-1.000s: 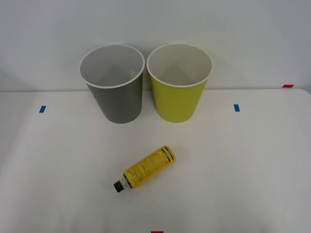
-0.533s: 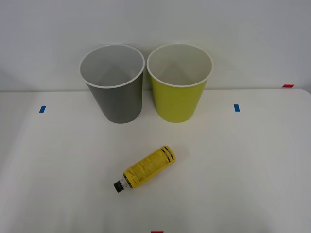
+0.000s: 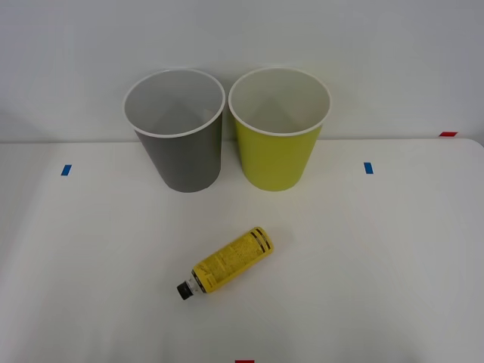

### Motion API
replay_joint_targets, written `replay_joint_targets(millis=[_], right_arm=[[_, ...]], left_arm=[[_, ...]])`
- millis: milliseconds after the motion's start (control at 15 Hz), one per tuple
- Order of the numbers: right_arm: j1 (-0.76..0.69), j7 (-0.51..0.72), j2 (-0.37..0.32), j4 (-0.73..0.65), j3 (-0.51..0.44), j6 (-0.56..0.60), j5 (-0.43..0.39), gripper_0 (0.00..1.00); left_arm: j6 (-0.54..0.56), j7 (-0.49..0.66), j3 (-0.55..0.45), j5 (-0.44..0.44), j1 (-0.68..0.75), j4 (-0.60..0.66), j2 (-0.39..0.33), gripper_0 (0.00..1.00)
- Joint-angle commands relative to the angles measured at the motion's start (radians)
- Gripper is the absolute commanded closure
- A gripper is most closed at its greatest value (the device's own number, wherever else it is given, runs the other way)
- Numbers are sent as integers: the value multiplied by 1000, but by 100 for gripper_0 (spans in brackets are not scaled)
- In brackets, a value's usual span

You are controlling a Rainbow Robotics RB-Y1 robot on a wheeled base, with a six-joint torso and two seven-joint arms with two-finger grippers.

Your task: Put cans in the gray bin and PET bottles in the light green bin.

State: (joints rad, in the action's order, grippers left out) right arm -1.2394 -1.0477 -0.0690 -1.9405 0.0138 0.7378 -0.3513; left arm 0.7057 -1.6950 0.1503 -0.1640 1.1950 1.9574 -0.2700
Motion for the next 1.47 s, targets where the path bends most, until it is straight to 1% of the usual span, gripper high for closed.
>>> replay_joint_targets(millis=[67, 1333, 1400, 1467], right_arm=[[0, 0, 0, 0, 0, 0, 0, 100], [0, 0, 0, 0, 0, 0, 0, 100], [0, 0, 0, 0, 0, 0, 0, 100], [0, 0, 0, 0, 0, 0, 0, 100]], left_arm=[[0, 0, 0, 0, 0, 0, 0, 0], [0, 0, 0, 0, 0, 0, 0, 0], [-5, 1, 12, 0, -40, -40, 6, 0], [11, 5, 12, -2, -52, -52, -2, 0]])
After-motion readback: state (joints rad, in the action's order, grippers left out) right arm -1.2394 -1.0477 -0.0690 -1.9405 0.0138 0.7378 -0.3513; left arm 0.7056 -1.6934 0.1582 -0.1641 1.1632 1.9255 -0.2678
